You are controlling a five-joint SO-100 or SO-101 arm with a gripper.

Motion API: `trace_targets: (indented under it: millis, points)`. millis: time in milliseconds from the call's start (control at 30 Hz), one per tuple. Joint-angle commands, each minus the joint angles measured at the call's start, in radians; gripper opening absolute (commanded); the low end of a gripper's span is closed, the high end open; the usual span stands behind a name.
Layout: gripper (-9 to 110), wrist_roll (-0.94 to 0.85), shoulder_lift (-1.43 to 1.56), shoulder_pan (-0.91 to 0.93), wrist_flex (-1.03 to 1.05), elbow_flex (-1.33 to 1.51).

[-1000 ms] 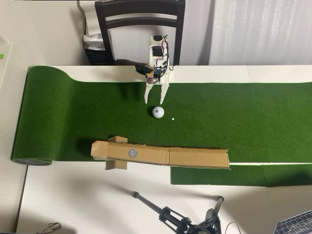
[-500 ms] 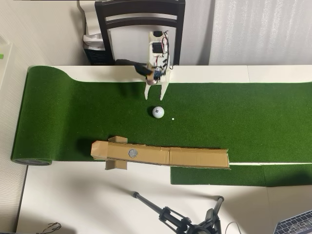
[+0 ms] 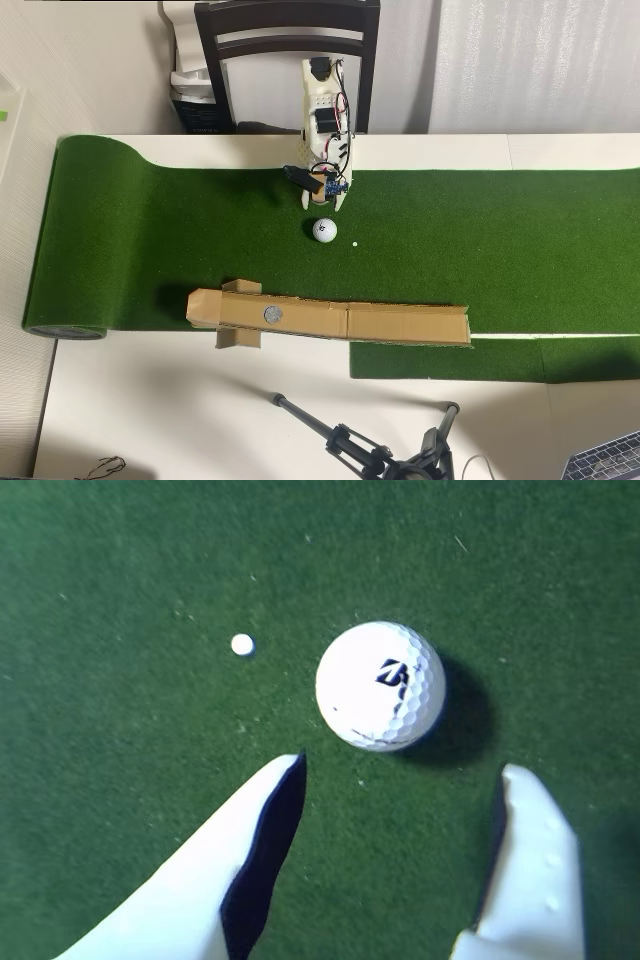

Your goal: Pick up the golf ball and place it on the gray mark at the back.

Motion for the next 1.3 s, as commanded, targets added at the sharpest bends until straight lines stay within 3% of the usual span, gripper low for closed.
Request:
trace_targets:
  millis: [0, 700, 933, 1267]
  points:
    - [32, -0.009, -0.002, 0.000, -0.029, -0.109]
    - [32, -0.009, 0.018, 0.008, -0.032, 0.020]
    - [46, -0.011, 0.018, -0.003, -0.078, 0.040]
    - [47, -0.051, 0.018, -0.028, -0.080, 0.032]
